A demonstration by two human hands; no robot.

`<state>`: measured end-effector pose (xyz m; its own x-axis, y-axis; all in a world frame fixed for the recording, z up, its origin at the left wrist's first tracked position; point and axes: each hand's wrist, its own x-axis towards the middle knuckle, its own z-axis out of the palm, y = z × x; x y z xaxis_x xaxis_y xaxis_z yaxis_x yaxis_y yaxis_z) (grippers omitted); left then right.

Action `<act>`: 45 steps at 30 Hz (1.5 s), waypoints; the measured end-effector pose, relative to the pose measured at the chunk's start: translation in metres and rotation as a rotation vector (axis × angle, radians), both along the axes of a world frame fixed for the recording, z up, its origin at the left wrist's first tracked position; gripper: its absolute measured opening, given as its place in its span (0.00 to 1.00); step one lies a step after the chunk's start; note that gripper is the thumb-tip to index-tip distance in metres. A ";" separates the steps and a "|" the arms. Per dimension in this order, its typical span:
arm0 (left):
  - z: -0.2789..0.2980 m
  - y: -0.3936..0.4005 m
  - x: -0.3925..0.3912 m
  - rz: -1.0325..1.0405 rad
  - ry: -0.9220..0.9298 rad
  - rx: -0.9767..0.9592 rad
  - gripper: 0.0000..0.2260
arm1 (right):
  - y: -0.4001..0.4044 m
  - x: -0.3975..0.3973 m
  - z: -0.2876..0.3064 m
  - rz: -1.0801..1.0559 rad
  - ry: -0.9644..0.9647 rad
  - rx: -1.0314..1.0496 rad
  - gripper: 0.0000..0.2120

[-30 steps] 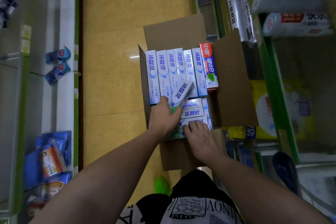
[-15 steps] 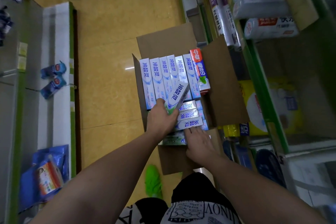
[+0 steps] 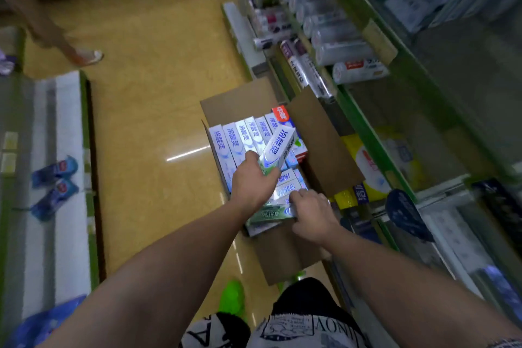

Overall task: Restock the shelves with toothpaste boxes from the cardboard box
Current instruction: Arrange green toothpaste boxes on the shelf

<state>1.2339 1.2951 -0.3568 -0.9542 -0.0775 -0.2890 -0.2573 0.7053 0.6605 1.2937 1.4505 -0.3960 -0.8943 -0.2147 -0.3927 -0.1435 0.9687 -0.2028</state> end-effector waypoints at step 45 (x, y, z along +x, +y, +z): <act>0.334 0.117 0.276 -0.418 0.410 0.530 0.19 | 0.084 0.344 0.375 -1.161 1.011 -0.060 0.11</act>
